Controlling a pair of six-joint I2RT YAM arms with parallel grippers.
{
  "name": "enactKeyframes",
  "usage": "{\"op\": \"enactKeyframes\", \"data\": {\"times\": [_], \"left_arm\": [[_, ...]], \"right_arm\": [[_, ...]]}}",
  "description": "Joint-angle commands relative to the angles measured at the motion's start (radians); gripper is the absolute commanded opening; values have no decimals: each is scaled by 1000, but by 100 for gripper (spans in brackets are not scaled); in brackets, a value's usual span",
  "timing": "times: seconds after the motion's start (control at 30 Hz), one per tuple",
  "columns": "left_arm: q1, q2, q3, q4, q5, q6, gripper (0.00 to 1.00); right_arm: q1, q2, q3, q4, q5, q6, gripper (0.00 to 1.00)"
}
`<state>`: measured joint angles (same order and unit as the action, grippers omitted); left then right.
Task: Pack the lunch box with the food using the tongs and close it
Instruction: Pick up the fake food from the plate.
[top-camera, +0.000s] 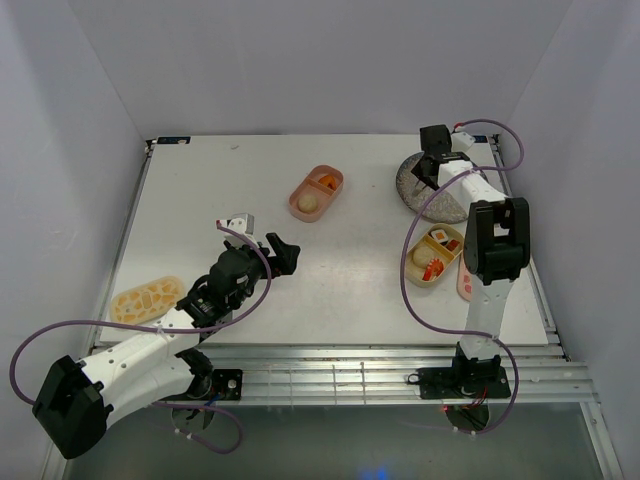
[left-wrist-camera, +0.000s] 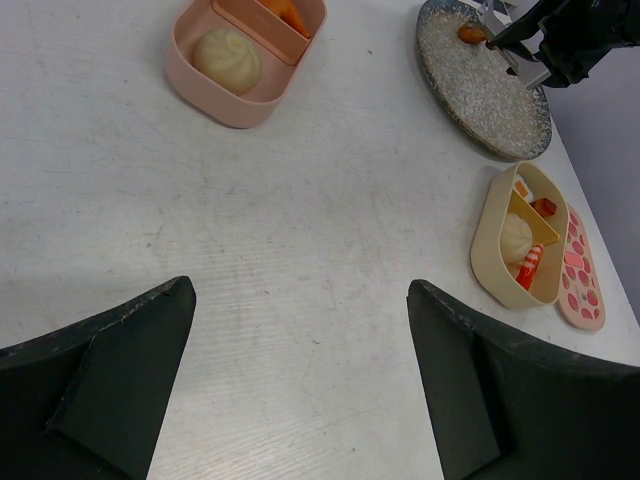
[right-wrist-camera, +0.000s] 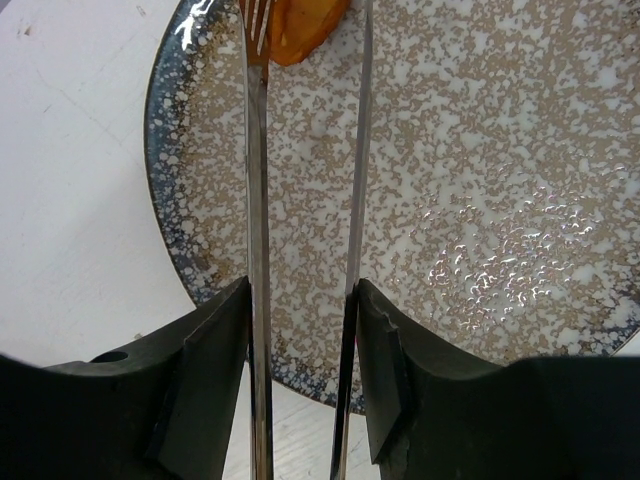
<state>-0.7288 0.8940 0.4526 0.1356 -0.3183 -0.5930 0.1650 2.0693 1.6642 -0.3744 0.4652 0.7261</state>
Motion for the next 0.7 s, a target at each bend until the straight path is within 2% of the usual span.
{"op": "enactKeyframes", "data": {"times": [0.0,0.37,0.67], "left_arm": [[-3,-15,5,4,-7,5,98],[-3,-26,1,2,-11,7,98],[-3,-32,3,1,-8,5,98]], "right_arm": [[4,11,5,42,23,13,51],[2,28,29,28,9,10,50],[1,-1,8,9,-30,9,40]]}}
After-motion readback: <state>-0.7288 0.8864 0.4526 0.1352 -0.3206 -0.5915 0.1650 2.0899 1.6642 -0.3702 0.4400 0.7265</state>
